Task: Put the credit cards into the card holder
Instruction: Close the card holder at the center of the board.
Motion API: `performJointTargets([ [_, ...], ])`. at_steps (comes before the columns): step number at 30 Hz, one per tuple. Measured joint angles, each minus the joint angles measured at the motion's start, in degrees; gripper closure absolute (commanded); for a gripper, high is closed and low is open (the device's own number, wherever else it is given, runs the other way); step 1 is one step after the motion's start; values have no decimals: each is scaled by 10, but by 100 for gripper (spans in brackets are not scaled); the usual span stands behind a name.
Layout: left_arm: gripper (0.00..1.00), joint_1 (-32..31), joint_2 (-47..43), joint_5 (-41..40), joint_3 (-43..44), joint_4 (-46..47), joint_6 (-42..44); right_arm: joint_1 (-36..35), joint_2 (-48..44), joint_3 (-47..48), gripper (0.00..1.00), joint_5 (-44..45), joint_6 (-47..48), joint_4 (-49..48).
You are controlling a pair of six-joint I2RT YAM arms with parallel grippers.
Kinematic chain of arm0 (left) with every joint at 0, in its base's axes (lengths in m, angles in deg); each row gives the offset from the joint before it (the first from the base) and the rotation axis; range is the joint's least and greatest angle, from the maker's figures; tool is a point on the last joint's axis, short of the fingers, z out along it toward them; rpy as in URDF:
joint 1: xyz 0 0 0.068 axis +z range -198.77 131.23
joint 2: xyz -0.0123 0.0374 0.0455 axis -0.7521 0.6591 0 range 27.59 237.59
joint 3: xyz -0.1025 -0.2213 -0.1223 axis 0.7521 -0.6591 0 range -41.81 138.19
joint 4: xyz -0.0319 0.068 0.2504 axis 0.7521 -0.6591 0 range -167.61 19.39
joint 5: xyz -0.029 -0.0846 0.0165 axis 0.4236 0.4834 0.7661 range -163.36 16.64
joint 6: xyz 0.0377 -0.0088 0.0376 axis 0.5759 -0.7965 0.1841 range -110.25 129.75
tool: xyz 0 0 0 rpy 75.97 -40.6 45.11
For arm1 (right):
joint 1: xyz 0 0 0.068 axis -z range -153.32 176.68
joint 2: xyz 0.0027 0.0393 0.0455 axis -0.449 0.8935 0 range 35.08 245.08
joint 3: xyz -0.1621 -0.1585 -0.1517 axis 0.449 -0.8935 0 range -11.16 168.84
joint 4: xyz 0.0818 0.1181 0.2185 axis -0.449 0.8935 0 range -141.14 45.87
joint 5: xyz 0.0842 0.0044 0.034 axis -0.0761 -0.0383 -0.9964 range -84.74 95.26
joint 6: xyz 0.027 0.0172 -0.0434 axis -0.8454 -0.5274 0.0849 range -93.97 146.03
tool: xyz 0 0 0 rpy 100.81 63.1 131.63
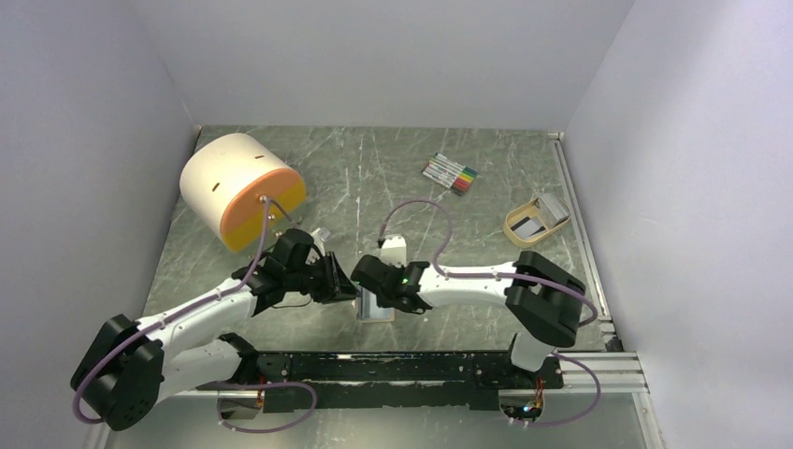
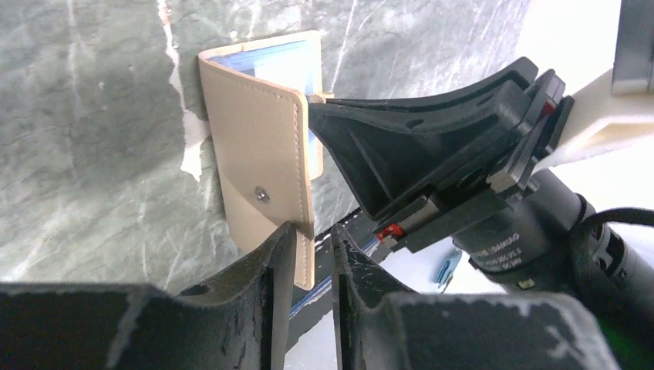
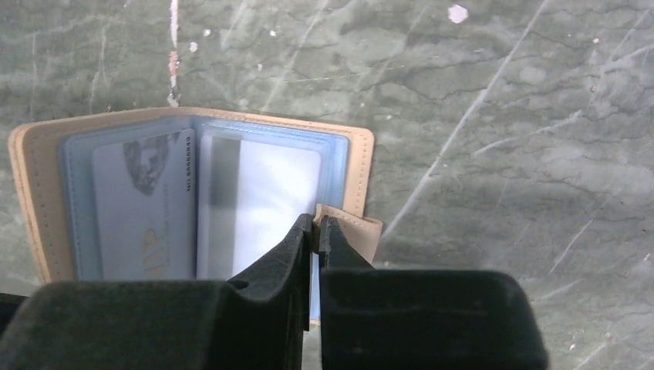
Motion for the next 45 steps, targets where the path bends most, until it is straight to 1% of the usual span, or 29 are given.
performJointTargets([
  [5, 70, -3, 23, 23, 0, 33, 0, 26, -48, -62, 100, -29, 11, -59],
  [8, 70, -3, 32, 31, 0, 53, 0, 29, -74, -91, 100, -35, 14, -88],
  [14, 65, -6, 85, 46, 7, 91, 0, 42, -147, -168, 100, -53, 15, -157],
  [22, 65, -11, 147, 51, 44, 119, 7, 74, -197, -238, 100, -81, 11, -229],
  [28, 64, -12, 183, 52, 85, 119, 26, 85, -238, -268, 100, -86, 6, -245],
  [30, 66, -12, 194, 50, 97, 116, 35, 87, -250, -274, 100, -87, 5, -250],
  [33, 70, -13, 199, 39, 103, 111, 44, 88, -261, -283, 100, -92, 3, -263],
  [38, 72, -14, 201, -2, 125, 66, 66, 89, -268, -313, 100, -107, 0, -293],
  [40, 77, -15, 201, -16, 126, 54, 74, 89, -268, -314, 100, -110, 1, -296],
  [45, 84, -15, 202, -32, 126, 42, 84, 90, -272, -313, 100, -116, 7, -299],
])
